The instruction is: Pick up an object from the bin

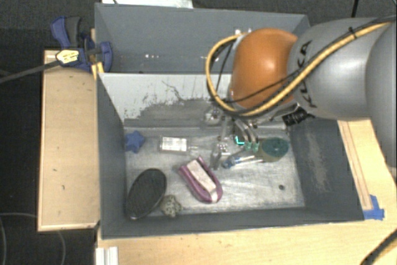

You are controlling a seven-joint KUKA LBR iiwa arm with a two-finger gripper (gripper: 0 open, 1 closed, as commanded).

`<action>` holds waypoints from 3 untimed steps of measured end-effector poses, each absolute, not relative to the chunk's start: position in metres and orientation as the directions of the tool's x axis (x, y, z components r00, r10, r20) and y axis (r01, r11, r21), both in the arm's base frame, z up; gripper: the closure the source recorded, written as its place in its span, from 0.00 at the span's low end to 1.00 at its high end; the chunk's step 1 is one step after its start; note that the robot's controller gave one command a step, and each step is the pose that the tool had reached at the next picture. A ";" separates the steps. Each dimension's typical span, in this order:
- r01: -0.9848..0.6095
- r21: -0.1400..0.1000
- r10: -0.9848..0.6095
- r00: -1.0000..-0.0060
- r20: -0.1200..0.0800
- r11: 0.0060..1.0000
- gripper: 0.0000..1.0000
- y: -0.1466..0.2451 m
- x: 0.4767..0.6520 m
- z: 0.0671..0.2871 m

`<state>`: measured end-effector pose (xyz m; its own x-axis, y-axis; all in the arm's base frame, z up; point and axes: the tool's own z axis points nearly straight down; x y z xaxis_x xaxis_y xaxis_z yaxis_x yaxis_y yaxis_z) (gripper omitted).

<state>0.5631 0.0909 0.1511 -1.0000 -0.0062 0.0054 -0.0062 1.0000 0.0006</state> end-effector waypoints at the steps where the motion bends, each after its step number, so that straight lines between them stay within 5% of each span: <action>1: -0.147 0.002 -0.147 -0.989 -0.013 0.989 0.00 0.122 0.589 0.090; 2: -0.151 -0.001 -0.151 -0.988 -0.023 0.989 0.00 0.192 0.598 0.081; 3: -0.182 0.013 -0.182 -0.983 -0.025 0.983 0.00 0.175 0.596 0.081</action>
Offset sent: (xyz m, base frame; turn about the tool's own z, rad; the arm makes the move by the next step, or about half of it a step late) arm 0.0245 0.0347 -0.0811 -0.1473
